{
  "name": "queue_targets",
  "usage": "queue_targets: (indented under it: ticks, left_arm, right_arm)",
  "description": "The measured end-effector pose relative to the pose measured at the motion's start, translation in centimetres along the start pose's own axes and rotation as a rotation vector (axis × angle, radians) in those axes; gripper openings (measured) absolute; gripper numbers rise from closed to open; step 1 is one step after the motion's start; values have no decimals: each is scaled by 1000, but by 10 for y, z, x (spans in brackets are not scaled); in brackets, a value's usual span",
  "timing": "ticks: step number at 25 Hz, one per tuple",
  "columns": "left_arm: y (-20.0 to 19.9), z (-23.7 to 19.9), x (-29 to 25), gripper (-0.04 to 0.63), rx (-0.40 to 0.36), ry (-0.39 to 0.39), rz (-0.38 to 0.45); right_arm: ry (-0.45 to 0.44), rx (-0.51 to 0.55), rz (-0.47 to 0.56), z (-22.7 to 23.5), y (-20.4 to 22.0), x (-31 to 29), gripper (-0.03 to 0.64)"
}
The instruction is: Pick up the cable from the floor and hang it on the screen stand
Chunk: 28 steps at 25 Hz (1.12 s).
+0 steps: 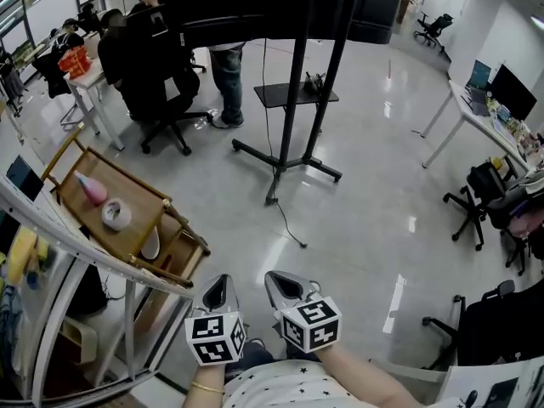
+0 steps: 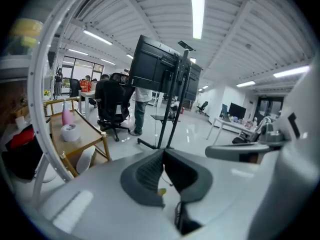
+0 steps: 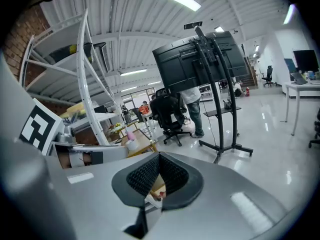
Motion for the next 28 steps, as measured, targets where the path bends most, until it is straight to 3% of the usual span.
queue_targets:
  ticks: [16, 22, 28]
  left_arm:
    - [-89, 71, -229, 8, 36, -65, 18]
    - [-103, 88, -296, 8, 61, -77, 32]
    - [-102, 78, -348, 8, 67, -78, -5]
  right_arm:
    - [-71, 63, -24, 217, -117, -105, -2]
    - [-78, 44, -52, 280, -128, -134, -2]
    - [-93, 21, -176, 319, -115, -184, -2]
Point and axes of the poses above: the fingertips, and each gripper's own axes: x backward along the fingers, z to its right, y out of its underside, the point moved 7 cm from there along x, backward along the fingers, and after that the axes turned 14 degrees about y, right-handed, at the moved point
